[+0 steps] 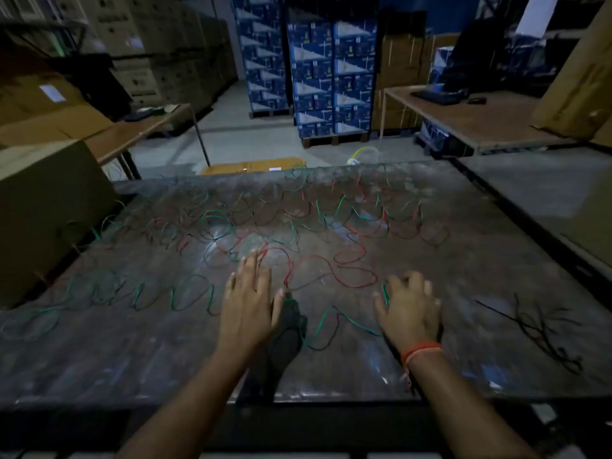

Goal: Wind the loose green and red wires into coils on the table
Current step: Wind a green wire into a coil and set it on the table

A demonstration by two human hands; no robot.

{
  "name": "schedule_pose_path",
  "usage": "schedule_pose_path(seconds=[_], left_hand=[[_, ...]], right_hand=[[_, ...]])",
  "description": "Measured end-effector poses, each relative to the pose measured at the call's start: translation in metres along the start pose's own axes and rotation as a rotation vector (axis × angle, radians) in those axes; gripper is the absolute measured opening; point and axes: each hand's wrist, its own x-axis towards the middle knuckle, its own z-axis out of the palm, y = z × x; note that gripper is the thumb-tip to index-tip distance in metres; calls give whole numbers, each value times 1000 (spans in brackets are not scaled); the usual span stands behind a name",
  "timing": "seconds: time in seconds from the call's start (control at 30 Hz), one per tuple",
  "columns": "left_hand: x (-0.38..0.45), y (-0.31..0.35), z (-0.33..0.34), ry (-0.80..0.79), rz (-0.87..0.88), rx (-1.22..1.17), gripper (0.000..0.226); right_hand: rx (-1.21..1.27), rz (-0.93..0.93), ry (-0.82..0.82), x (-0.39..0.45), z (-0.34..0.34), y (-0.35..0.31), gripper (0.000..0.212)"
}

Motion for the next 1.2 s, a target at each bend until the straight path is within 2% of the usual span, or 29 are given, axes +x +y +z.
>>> schedule_pose_path(seconds=[0.13, 0.2, 0.3, 0.4, 0.5, 0.6, 0.67, 0.73, 0.87, 0.97, 1.07, 1.13, 1.2], left_hand=[[-11, -5, 5, -63, -58, 27, 52], [-11, -4, 6, -62, -64, 20, 51], [-7, -1, 5, -33, -72, -2, 51], [-4, 6, 3, -19, -67, -33, 48], [-1, 8, 2, -6, -73, -93, 43], [2, 2, 0, 2, -57, -130, 40], [7, -7, 1, -4, -59, -176, 40], [10, -16, 0, -23, -42, -232, 41], [4, -35, -10, -41, 2, -418, 43], [-5, -56, -17, -3, 42, -559, 35], [-10, -76, -28, 31, 82, -712, 23], [-8, -79, -39, 55, 85, -812, 18], [-3, -74, -49, -29, 27, -977, 21]], right_hand=[[202, 108, 96, 3, -3, 17, 31], [201, 189, 120, 6, -6, 30, 25], [48, 347, -70, 16, -7, 49, 33], [16, 336, -246, 21, 1, 60, 30], [13, 326, -262, 19, 5, 60, 19], [-17, 418, -253, 13, 13, 55, 30], [12, 517, -214, 9, 15, 51, 28], [26, 566, -263, 8, 13, 45, 24], [195, 622, -312, 8, 4, 26, 23], [325, 547, -315, 4, -4, 4, 15], [673, 382, -372, -12, -29, -37, 19], [808, 208, -378, -19, -50, -67, 16], [819, 40, -373, -23, -67, -92, 13]])
